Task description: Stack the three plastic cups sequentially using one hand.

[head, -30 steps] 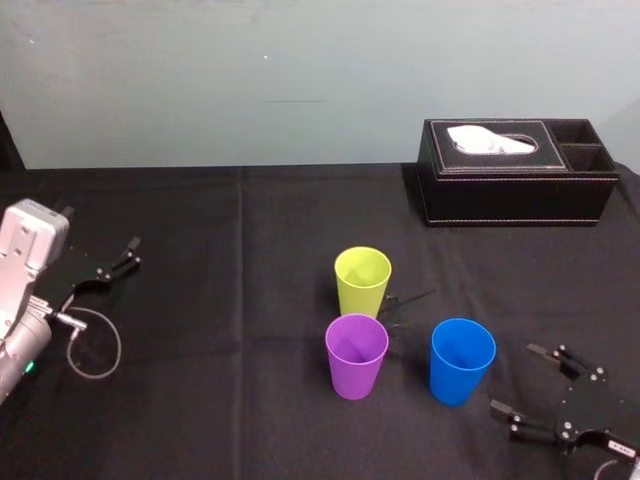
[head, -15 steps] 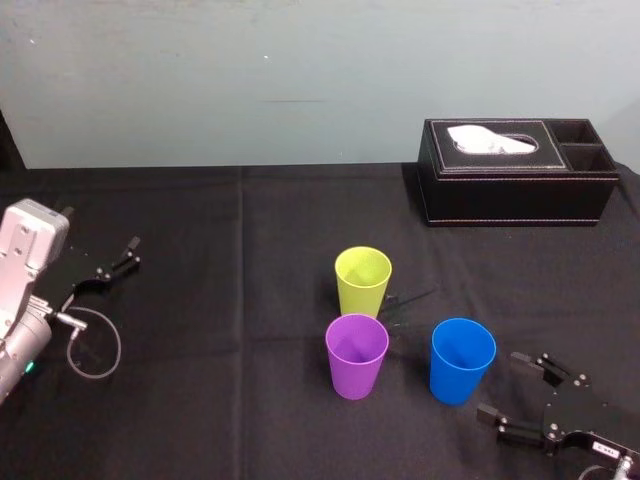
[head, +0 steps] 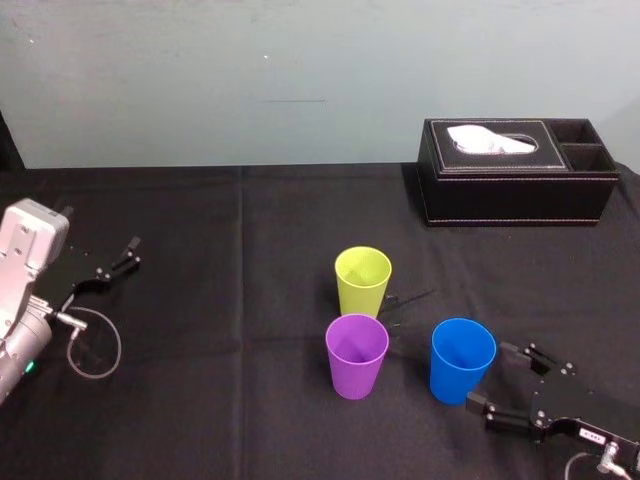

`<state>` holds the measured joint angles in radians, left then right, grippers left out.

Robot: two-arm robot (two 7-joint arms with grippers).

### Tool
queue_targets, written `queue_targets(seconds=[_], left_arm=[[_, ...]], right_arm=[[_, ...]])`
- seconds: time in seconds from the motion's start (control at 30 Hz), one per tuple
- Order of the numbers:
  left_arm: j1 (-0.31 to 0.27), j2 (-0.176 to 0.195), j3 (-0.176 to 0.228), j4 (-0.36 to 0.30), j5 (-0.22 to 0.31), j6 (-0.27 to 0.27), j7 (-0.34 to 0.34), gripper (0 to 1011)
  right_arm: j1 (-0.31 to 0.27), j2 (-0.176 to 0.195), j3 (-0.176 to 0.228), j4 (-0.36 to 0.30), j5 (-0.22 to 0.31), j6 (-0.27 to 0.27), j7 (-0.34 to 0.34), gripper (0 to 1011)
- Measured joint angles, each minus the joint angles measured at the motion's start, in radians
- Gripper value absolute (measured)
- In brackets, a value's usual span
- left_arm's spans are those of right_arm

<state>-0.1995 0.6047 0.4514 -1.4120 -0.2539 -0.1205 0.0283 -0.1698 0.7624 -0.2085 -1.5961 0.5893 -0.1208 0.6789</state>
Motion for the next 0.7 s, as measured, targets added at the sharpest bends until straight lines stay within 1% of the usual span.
queue_targets(seconds=[0.23,0.47,0.7], left_arm=[[0.000,0.000,0.000,0.000,0.000,0.000,0.000,1011],[0.000,0.000,0.000,0.000,0.000,0.000,0.000,1011],[0.000,0.000,0.000,0.000,0.000,0.000,0.000,1011]], right_arm=[[0.025,-0.004,-0.019,0.005,-0.018,0.004,-0.008,1003],[0.058,-0.011,-0.041,0.017,-0.047,0.008,-0.018,1003],[0.085,-0.021,-0.058,0.027,-0.059,0.013,-0.018,1003]])
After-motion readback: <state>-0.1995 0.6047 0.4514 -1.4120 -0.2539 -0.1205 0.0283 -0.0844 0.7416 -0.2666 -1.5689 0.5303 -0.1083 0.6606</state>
